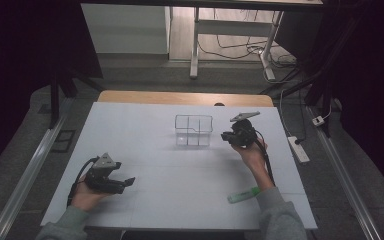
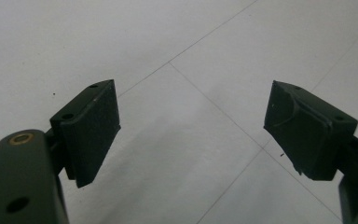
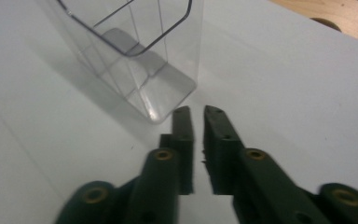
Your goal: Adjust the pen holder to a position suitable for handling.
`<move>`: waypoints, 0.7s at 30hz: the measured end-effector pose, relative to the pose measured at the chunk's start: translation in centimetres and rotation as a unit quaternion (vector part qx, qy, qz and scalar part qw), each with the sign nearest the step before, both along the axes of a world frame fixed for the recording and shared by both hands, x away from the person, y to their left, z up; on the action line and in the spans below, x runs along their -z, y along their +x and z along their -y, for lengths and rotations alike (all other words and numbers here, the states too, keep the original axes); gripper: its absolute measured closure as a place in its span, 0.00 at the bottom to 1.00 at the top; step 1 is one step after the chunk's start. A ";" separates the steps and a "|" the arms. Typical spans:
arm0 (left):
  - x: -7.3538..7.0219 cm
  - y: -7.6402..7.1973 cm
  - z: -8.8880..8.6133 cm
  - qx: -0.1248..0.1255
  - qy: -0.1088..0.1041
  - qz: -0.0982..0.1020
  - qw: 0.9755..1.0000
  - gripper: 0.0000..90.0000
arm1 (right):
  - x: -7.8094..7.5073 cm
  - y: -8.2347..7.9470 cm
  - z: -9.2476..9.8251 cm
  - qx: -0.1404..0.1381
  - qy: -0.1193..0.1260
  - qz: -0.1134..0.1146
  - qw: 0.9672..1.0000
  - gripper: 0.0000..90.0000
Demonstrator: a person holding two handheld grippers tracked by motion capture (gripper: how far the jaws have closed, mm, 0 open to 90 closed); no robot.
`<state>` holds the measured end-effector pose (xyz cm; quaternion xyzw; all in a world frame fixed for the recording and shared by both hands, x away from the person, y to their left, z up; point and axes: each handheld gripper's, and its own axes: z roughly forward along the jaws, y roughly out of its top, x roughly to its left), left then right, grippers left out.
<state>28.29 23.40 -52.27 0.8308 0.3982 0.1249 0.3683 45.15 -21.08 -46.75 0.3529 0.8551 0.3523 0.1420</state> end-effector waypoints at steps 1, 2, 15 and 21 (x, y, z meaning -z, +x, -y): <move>0.0 0.0 0.0 0.000 0.000 0.000 1.000 0.20 | -0.1 -0.1 0.3 -0.006 0.000 -0.001 1.000 0.78; 0.0 0.0 0.0 -0.001 0.000 0.001 1.000 0.20 | -0.2 -0.3 0.6 -0.006 -0.003 0.000 1.000 0.74; 0.0 0.0 0.1 0.000 -0.001 -0.001 1.000 0.20 | -0.9 -2.8 4.3 -0.033 0.002 0.008 0.999 0.46; 0.0 0.0 -0.1 0.000 -0.001 0.001 1.000 0.20 | -1.1 -4.3 5.7 -0.046 -0.001 0.005 0.999 0.41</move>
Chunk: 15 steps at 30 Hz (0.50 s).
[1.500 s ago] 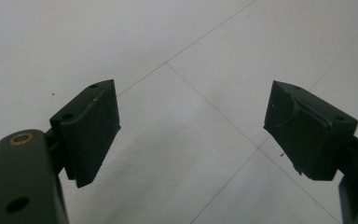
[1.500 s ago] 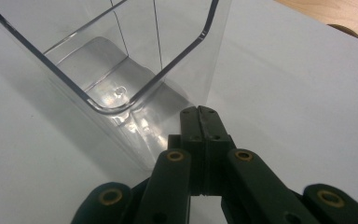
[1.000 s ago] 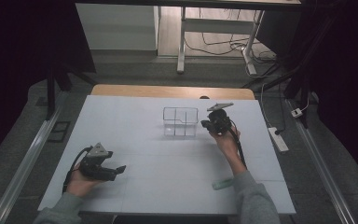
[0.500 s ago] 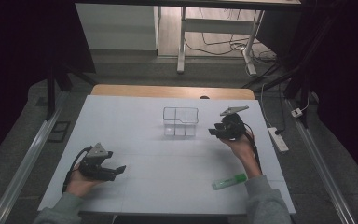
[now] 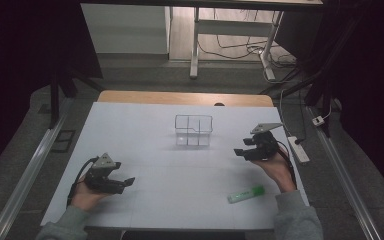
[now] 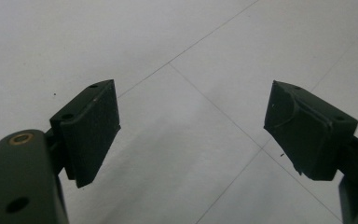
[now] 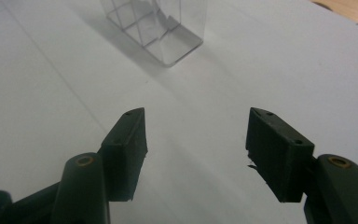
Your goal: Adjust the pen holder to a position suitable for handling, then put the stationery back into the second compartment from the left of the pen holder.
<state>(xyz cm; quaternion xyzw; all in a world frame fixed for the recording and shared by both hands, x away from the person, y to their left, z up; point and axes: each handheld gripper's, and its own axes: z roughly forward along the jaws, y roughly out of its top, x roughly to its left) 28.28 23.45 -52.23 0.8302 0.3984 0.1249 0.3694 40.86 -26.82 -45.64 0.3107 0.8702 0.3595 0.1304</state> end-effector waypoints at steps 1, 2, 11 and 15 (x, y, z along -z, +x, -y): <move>0.0 0.0 0.0 0.001 0.000 0.000 1.000 0.20 | 0.0 -0.3 0.3 -0.002 0.002 0.000 1.000 0.41; 0.0 0.0 0.0 0.001 0.000 0.001 1.000 0.20 | 0.0 -0.5 0.5 -0.003 0.000 0.000 1.000 0.40; 0.0 -0.1 0.0 0.001 -0.001 0.001 1.000 0.20 | -0.2 -1.6 1.9 -0.032 -0.006 -0.008 0.999 0.37; -0.1 -0.1 0.0 0.000 -0.001 0.002 1.000 0.20 | -0.2 -2.0 2.4 -0.052 -0.014 -0.014 0.998 0.36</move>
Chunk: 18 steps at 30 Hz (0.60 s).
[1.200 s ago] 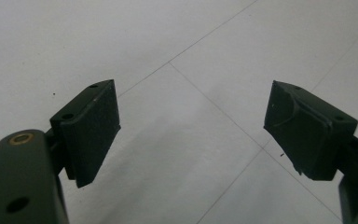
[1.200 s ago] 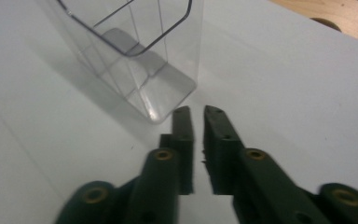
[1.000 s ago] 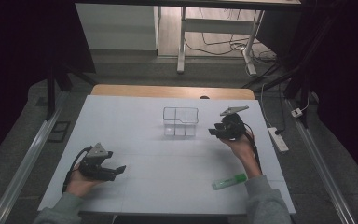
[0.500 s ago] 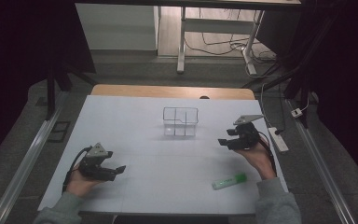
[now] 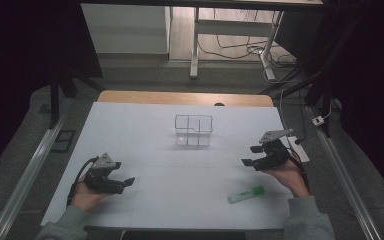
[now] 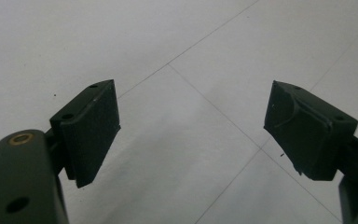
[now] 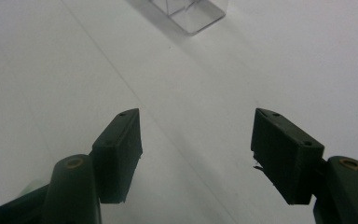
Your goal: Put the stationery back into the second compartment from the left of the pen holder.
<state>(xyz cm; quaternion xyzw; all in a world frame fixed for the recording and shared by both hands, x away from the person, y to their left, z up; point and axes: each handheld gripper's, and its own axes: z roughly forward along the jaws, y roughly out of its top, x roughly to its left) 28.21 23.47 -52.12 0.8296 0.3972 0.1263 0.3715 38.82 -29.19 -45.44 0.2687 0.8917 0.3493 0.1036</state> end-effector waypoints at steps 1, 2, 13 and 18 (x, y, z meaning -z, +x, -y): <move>0.0 0.0 0.0 0.000 0.000 0.000 1.000 0.20 | -0.1 -0.2 0.1 -0.004 -0.003 -0.004 1.000 0.36; 0.0 0.0 0.0 0.000 0.000 0.000 1.000 0.20 | -0.1 -0.3 0.3 -0.012 -0.004 -0.003 1.000 0.36; 0.0 0.0 0.1 0.002 0.000 -0.002 1.000 0.20 | -0.5 -1.6 1.1 -0.062 -0.034 -0.005 0.998 0.34; 0.0 0.0 0.0 0.001 0.000 -0.004 1.000 0.20 | -0.4 -2.1 1.0 -0.088 -0.051 -0.014 0.995 0.32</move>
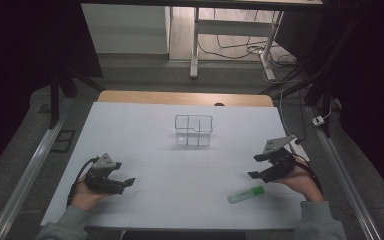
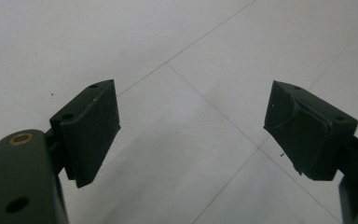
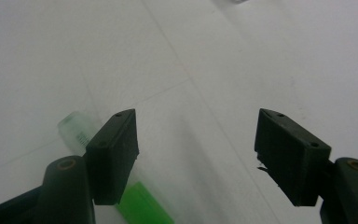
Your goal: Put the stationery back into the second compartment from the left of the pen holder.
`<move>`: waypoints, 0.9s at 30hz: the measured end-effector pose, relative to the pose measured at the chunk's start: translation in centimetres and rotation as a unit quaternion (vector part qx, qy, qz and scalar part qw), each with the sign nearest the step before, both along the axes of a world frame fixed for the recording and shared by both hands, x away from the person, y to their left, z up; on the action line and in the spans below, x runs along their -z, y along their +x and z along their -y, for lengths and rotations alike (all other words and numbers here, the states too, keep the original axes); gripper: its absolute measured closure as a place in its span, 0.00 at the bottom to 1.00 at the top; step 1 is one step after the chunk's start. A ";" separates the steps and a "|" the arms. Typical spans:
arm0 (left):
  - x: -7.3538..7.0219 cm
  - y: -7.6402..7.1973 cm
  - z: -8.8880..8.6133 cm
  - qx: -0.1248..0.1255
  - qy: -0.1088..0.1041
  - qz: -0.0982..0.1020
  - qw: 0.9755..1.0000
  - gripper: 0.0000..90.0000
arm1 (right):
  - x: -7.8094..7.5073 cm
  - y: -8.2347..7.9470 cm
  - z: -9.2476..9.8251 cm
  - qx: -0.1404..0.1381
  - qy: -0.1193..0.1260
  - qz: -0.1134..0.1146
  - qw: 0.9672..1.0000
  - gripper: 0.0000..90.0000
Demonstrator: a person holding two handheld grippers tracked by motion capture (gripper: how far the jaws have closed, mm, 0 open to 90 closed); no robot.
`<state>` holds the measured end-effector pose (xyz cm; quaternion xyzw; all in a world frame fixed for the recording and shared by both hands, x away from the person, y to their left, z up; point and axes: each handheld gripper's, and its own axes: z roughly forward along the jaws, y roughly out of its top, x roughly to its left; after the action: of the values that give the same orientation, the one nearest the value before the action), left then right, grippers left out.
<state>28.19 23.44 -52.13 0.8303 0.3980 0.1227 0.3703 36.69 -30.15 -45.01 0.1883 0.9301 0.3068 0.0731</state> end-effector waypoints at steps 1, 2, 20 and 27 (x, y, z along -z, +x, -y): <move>0.0 0.0 0.0 0.000 0.000 0.000 1.000 0.20 | 0.1 -0.1 -0.1 -0.010 -0.008 -0.002 1.000 0.32; 0.0 0.0 0.0 -0.001 -0.001 0.000 1.000 0.20 | 0.2 -0.2 -0.1 -0.017 -0.011 -0.003 1.000 0.31; 0.1 0.0 0.1 0.001 0.002 -0.002 1.000 0.20 | 2.0 -1.8 -1.2 -0.110 -0.110 -0.033 0.987 0.33; 0.1 0.0 0.0 0.002 0.002 -0.002 1.000 0.20 | 2.7 -2.3 -1.7 -0.128 -0.138 -0.045 0.981 0.34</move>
<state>28.22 23.39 -52.23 0.8324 0.3963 0.1212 0.3679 34.36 -28.41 -47.70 0.0696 0.9823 0.1734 0.0163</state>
